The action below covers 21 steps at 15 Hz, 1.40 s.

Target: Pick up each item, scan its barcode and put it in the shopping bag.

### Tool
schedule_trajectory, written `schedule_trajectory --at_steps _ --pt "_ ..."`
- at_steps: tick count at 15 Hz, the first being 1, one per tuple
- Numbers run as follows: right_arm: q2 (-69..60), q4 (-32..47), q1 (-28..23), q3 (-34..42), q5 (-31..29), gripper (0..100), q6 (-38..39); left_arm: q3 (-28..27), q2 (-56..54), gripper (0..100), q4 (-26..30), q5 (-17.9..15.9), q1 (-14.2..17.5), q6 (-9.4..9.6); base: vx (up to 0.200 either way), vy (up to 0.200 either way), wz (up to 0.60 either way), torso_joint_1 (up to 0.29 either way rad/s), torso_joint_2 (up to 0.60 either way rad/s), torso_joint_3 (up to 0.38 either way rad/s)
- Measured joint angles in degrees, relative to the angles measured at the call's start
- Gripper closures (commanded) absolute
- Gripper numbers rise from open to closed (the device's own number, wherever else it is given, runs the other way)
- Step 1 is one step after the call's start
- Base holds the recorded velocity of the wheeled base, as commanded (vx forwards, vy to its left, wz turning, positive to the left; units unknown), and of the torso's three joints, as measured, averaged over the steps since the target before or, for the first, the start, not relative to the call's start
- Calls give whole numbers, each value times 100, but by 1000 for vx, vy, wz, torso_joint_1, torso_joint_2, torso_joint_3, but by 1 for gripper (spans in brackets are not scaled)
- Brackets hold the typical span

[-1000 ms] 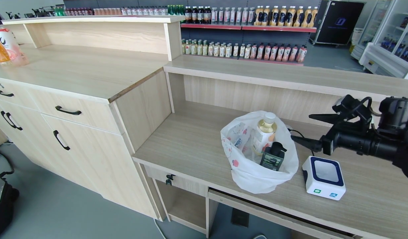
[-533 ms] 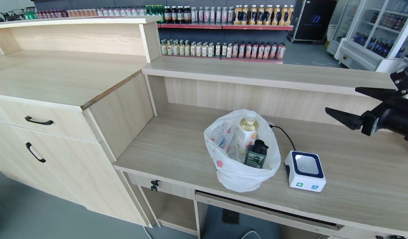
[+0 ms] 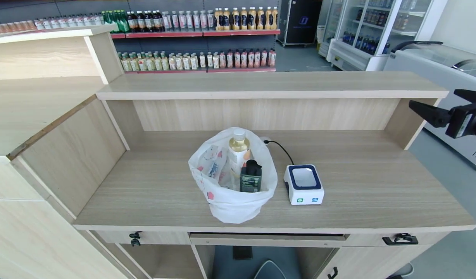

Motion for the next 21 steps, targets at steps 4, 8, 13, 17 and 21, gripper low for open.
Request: schedule_trajectory --at_steps 4,8,13,17,21 --pt "-684 747 -258 750 -936 0 644 0 0 0 0 0 -5 0 0 0 0 0 0 0" --pt "-1723 991 -269 1894 -1398 0 837 0 0 0 0 0 -2 0 0 0 0 0 0 0" --pt "-3465 1045 -71 3643 -1436 0 986 0 0 0 0 0 -5 0 0 0 0 0 0 0" --pt "-5108 2258 183 4216 -1434 0 1090 0 0 0 2 0 -5 -2 0 0 0 0 0 0" --pt "-6627 3783 384 4320 -1418 0 1130 0 0 0 0 0 -2 0 0 0 0 0 0 0"
